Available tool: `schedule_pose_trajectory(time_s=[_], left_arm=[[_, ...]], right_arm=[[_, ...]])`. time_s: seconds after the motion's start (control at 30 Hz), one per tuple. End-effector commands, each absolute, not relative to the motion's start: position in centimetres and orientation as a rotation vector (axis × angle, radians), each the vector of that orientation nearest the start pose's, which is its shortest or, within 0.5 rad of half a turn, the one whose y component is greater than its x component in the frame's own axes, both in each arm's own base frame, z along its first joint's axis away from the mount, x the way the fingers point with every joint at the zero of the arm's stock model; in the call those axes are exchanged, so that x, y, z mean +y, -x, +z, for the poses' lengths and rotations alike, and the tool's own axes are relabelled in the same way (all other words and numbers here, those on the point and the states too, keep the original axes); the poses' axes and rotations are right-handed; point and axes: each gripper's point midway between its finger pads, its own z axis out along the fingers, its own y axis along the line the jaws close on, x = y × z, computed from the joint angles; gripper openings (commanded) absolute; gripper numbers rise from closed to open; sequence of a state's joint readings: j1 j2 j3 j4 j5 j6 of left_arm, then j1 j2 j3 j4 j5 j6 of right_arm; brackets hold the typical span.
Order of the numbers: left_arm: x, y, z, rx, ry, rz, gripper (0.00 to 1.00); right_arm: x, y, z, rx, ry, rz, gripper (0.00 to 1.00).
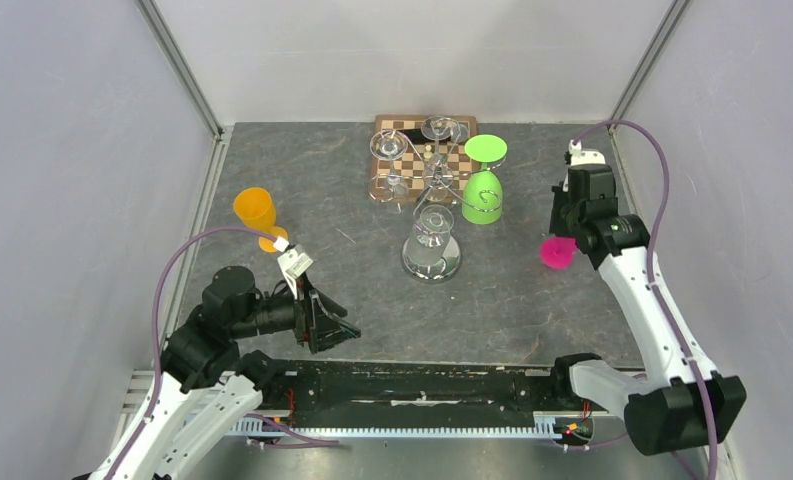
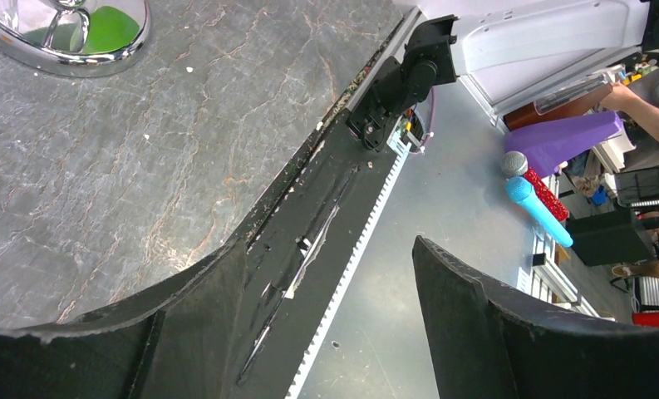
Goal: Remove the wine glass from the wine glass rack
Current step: Place the wine glass at the center of the board.
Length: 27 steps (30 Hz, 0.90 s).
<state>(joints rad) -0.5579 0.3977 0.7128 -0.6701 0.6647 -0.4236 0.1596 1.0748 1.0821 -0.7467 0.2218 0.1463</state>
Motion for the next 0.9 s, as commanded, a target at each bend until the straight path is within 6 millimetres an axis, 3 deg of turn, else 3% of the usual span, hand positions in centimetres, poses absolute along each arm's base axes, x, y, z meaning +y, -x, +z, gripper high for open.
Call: schedule_pose_trajectory(time_s=[0.0, 0.33, 0.87], left_arm=[[-19.5, -8.2, 24.8, 1.952, -0.592, -1.280, 0.79], [-19.5, -8.4, 24.7, 1.961, -0.583, -1.278, 0.79], [-19.5, -8.7, 24.4, 1.980, -0.569, -1.265, 0.79]], right_arm=[[0.0, -33.2, 22.1, 2.200, -0.135, -0.103, 0.00], [-1.9, -38.7, 24.0, 2.172, -0.186, -0.141, 0.00], [-2.0, -45.3, 23.1, 2.194, -0.179, -0.151, 0.00]])
